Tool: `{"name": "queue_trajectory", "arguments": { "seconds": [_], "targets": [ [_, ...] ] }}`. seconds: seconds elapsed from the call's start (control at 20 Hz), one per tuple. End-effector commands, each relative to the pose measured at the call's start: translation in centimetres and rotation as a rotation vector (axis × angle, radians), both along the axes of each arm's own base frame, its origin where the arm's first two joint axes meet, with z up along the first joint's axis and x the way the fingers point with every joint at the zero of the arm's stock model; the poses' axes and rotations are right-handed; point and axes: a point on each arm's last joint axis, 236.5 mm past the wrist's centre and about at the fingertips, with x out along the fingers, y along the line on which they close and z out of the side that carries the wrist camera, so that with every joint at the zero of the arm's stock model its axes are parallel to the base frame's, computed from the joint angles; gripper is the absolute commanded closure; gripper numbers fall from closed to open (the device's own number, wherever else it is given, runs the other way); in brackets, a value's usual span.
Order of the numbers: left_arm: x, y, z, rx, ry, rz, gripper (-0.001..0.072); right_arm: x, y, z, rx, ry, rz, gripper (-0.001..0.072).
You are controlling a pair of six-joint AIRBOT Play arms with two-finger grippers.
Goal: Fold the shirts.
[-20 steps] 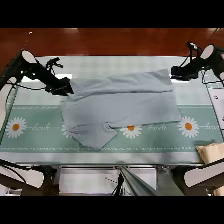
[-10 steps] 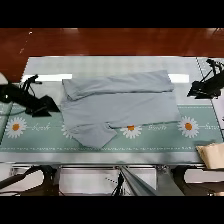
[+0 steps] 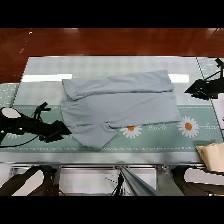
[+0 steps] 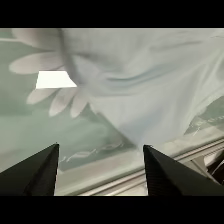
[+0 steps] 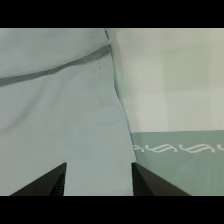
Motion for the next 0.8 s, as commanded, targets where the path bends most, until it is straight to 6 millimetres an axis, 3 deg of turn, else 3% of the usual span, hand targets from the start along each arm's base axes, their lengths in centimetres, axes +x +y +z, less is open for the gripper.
{"name": "queue_trajectory", "arguments": {
  "seconds": [0.0,0.25,0.3,0.35,0.4,0.5,0.75],
  "targets": [
    [1.7,-1.3,-1.0,0.016,-0.041,0.099,0.0110,0.3,0.2,0.3,0.015,-0.019,-0.005,0.0219],
    [3.5,-2.5,-2.5,0.072,-0.048,0.179,0.0136,0.9,0.3,0.5,0.025,-0.043,-0.020,0.0219],
    [3.5,-3.0,-2.8,0.067,-0.038,0.182,0.0302,1.0,0.3,0.6,0.025,-0.046,-0.022,0.0219],
    [3.4,-3.7,-2.9,0.051,-0.025,0.183,0.0396,1.0,0.3,0.6,0.024,-0.046,-0.022,0.0219],
    [3.3,-4.0,-3.0,0.043,-0.015,0.185,0.0412,1.0,0.2,0.6,0.023,-0.046,-0.022,0.0219],
    [3.1,-4.1,-3.0,0.039,-0.024,0.154,0.0667,1.0,0.0,0.4,0.009,-0.046,-0.023,0.0219],
    [2.2,-4.5,-2.7,0.023,-0.027,0.087,0.0681,-2.1,-1.6,-2.3,-0.051,0.069,-0.010,0.0219]
  ]
}}
